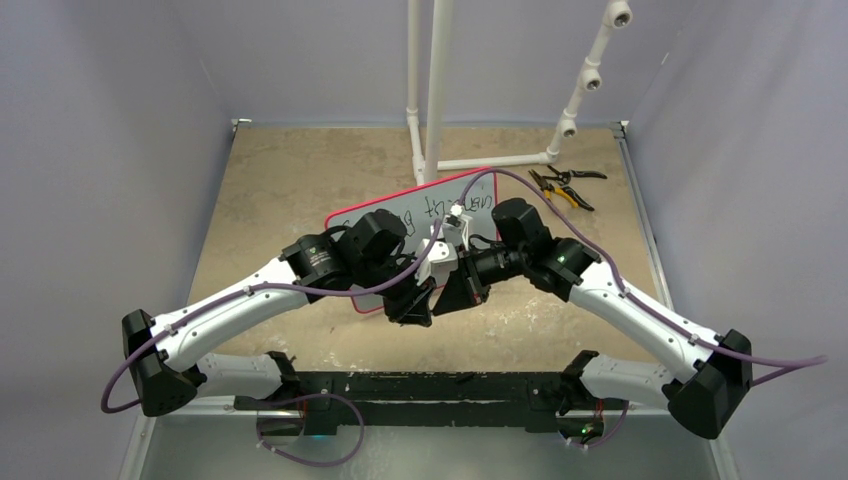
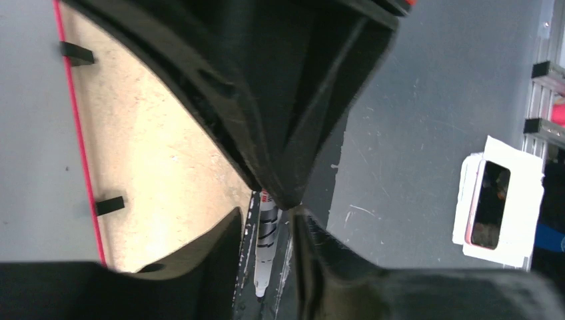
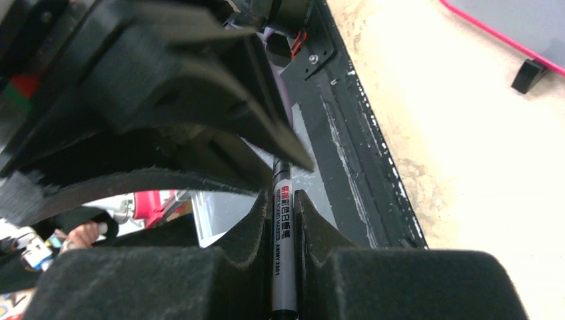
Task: Write a sentence on the whiteboard
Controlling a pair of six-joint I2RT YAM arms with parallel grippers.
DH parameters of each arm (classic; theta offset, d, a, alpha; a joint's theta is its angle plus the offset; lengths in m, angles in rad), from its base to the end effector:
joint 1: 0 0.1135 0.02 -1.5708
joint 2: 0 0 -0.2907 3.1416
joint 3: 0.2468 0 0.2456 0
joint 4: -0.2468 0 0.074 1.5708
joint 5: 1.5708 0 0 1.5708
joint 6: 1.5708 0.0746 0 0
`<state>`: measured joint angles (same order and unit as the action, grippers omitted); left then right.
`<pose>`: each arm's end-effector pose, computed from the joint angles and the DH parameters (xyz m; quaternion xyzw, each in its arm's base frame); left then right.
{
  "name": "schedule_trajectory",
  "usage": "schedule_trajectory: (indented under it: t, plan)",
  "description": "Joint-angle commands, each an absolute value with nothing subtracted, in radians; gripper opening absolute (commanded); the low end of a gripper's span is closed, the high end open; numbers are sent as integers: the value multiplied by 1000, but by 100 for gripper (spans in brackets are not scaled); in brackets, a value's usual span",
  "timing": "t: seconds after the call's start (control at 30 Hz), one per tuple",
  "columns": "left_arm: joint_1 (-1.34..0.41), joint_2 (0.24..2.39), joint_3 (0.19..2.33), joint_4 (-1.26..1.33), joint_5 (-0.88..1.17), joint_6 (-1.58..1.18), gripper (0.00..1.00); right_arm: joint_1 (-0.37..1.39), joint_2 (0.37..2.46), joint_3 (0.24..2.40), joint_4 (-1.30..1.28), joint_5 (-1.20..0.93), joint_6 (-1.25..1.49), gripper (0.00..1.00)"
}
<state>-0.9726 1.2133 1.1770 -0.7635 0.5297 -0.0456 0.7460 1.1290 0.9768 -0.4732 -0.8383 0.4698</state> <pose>0.1124 -0.2319 0.3379 0.4879 0.7559 -0.3887 0.1987 0.1391 0.2041 0.3270 -0.2955 0.7800 0.5350 0.1344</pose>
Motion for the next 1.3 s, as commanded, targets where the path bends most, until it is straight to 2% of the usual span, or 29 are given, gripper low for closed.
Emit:
schedule_trajectory:
  t: [0.0,0.07,0.13,0.23,0.4,0.67,0.83,1.0,1.27]
  plan:
    - [-953,1203,1218,-693,450,-117,39,750,1069,1018,-459,-717,479,0]
    - [-944,1197,1240,-696,398,-135,47,750,1047,1006,-458,-652,496,0]
    - [-935,1198,1278,-710,347,-149,59,750,1022,988,-449,-599,516,0]
    - [-906,1200,1321,-722,280,-184,66,750,981,962,-430,-519,538,0]
    - [-816,1202,1388,-712,240,-272,67,750,922,919,-414,-368,562,0]
    - [-744,1246,1578,-771,73,-343,69,750,827,822,-310,-278,597,0]
    - [-659,1297,1701,-818,38,-361,70,750,781,770,-207,-230,622,0]
    - [-486,1289,1704,-829,93,-391,71,752,748,738,-138,-186,595,0]
    - [-434,1186,1628,-894,-89,-409,72,778,737,687,-32,-100,571,0]
